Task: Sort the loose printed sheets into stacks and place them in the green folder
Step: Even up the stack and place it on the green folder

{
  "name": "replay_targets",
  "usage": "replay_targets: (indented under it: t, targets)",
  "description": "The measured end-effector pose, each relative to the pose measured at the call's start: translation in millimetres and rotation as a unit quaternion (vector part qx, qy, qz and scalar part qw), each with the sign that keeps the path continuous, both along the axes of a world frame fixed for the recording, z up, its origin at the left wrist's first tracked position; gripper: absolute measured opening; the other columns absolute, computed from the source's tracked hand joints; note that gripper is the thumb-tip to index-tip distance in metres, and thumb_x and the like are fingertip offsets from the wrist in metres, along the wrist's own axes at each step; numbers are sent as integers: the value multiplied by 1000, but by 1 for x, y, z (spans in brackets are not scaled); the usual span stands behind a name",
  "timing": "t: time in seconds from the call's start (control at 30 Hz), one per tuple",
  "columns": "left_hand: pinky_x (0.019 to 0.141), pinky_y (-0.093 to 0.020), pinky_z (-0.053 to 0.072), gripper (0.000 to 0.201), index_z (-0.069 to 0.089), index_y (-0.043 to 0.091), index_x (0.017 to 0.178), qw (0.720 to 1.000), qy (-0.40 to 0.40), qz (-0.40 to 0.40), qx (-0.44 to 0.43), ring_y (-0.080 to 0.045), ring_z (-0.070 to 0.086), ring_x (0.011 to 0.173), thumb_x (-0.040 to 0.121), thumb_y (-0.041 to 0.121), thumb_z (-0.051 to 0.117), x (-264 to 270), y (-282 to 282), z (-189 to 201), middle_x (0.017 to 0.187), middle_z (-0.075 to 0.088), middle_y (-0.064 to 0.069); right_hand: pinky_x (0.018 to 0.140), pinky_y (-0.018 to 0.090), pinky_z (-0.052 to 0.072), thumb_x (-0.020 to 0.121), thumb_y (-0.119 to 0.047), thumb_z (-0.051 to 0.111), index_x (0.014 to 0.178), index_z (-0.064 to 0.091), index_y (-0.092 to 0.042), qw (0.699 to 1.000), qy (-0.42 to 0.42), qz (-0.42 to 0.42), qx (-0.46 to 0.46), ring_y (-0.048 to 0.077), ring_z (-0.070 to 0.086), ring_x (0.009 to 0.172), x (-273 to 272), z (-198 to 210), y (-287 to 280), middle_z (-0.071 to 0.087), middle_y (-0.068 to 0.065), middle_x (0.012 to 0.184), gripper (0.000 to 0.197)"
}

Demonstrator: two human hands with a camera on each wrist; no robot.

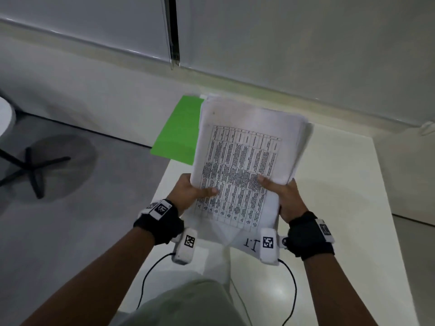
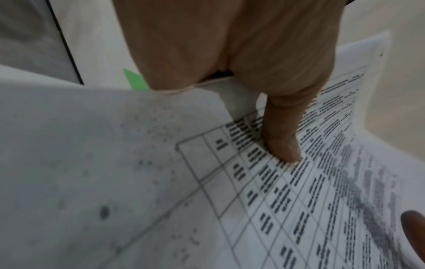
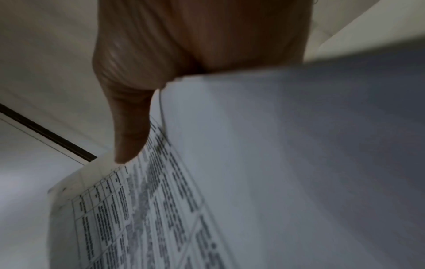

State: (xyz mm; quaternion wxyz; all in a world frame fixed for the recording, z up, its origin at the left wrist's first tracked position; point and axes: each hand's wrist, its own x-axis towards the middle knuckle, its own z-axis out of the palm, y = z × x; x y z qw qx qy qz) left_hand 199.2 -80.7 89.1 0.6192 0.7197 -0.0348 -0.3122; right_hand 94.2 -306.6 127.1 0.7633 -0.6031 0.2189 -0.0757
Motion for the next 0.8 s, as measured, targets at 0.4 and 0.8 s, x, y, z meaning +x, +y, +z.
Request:
replay_targets:
  t: [0.4,0.8]
  targets:
    - [54,-26,47,40,50,12,73,981,-66,-37,177,-21,55,60,66,27,86,132,-111,-55,67,57,-4,100,33,43,88,-21,70,124,55,-22,980,169,0,-107,7,59,108,79,-74,-50,62,-16,114,39]
    - [74,-35,57,55,54,5,100,963,-43,-16,264,-26,60,82,69,39,83,228,-216,-124,91,58,-8,96,47,52,54,-47,86,113,66,-13,944,292,-39,-149,26,66,101,189,-184,-177,71,5,109,72]
